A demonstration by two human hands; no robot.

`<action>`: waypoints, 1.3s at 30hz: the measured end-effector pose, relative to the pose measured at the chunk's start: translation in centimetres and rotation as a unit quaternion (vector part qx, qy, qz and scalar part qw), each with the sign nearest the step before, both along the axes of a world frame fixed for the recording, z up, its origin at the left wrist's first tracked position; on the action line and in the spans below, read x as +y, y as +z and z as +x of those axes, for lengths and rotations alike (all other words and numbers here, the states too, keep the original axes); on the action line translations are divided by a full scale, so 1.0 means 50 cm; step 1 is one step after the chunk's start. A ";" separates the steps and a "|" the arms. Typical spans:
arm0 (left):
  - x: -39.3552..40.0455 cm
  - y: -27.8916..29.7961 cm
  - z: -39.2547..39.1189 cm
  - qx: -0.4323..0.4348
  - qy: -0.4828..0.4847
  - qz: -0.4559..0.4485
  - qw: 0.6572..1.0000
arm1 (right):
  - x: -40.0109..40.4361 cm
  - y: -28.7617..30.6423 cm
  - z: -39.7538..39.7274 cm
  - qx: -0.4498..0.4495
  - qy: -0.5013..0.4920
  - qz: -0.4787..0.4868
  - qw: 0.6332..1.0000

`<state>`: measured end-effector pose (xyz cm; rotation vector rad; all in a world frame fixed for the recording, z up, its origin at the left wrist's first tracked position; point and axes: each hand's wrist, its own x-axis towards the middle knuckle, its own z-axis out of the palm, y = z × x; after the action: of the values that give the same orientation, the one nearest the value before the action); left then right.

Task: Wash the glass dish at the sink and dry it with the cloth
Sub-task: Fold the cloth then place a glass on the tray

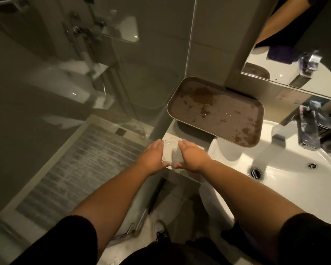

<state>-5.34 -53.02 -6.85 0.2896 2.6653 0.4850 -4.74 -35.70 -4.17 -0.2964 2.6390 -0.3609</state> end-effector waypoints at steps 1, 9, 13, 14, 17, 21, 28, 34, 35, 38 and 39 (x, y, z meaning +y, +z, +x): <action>0.000 -0.006 -0.012 -0.009 -0.004 -0.002 1.000 | -0.002 -0.010 -0.011 -0.011 -0.001 0.007 1.000; 0.005 -0.044 -0.047 -0.046 -0.021 0.034 0.998 | -0.001 -0.060 -0.054 -0.048 -0.015 -0.008 0.999; 0.008 -0.050 -0.047 -0.038 0.005 0.084 0.996 | 0.012 -0.062 -0.064 -0.041 -0.006 -0.035 0.999; 0.007 -0.051 -0.045 -0.036 0.011 0.091 0.995 | 0.013 -0.061 -0.066 -0.044 -0.004 -0.041 0.998; 0.001 -0.050 -0.032 -0.035 0.029 0.105 0.993 | 0.016 -0.056 -0.070 -0.051 0.013 -0.059 0.997; -0.008 -0.033 -0.006 -0.020 0.056 0.144 0.988 | 0.025 -0.047 -0.067 -0.033 0.040 -0.090 0.995; 0.012 0.036 -0.003 0.049 0.063 0.184 0.980 | 0.074 0.024 -0.072 0.046 0.060 -0.146 0.986; 0.068 0.117 -0.140 0.097 0.030 0.170 0.980 | 0.134 0.112 -0.171 0.097 0.025 -0.173 0.980; 0.081 0.125 -0.171 0.096 0.025 0.170 0.980 | 0.147 0.116 -0.196 0.096 0.017 -0.178 0.979; 0.125 0.142 -0.259 0.097 0.003 0.168 0.981 | 0.187 0.116 -0.269 0.090 -0.009 -0.186 0.978; 0.140 0.143 -0.287 0.096 -0.005 0.164 0.982 | 0.201 0.112 -0.292 0.090 -0.020 -0.181 0.979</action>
<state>-19.69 -46.00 0.32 0.4659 2.7577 0.9405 -19.33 -25.63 1.45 -0.4099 2.7468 -0.8704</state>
